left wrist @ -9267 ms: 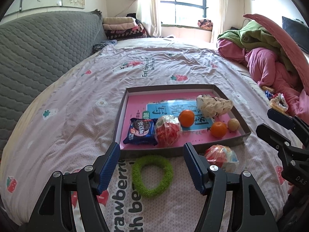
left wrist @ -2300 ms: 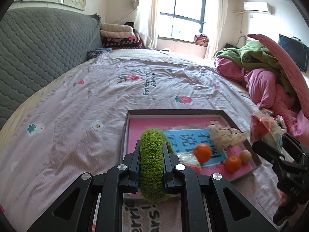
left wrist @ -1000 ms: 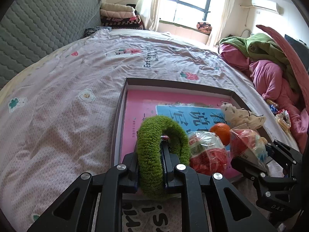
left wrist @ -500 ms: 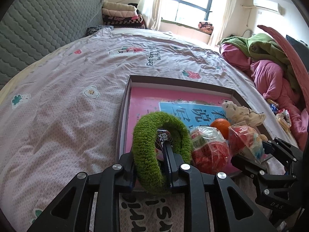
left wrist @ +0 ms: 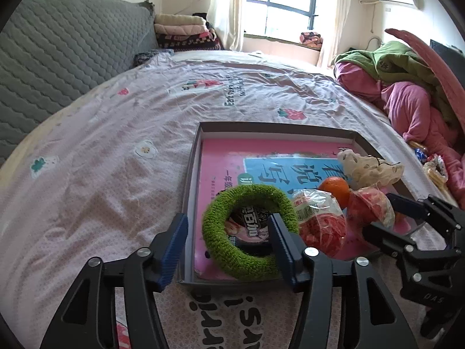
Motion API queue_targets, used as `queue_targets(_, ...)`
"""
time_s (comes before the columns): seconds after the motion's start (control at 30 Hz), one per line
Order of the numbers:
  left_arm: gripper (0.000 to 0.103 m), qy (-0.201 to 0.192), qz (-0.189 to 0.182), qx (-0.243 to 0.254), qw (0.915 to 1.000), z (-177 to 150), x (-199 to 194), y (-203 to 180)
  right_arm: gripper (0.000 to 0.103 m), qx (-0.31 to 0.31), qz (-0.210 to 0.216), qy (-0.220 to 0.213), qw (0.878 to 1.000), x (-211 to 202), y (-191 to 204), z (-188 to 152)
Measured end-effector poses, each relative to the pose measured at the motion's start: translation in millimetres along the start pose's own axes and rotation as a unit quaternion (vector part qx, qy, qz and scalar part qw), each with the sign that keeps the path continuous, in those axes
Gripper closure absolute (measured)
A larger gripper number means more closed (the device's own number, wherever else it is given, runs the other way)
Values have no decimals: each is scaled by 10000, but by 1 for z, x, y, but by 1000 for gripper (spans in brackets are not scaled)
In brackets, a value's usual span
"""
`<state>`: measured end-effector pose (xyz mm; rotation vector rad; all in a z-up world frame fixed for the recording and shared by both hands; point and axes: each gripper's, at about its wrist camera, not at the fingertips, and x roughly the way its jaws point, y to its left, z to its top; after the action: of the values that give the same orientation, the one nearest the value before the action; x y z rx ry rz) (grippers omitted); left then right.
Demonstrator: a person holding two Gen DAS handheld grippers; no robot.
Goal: Organize objects
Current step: 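Lower the ring and egg packet into the tray and open both tools, then withdraw both tools from the tray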
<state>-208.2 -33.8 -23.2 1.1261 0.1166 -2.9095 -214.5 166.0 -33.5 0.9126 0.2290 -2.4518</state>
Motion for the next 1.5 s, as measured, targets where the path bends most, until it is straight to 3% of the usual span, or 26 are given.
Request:
queue_targets(0.67,29,-301,107,-212,9993,5,-37,0,43,172,-24,-392,9991,-29,-7,8)
queue_targets(1.5,29,-511,249,-25,9984,0,-87,-25,41,344,-29,-887,9955,-80,-9,4)
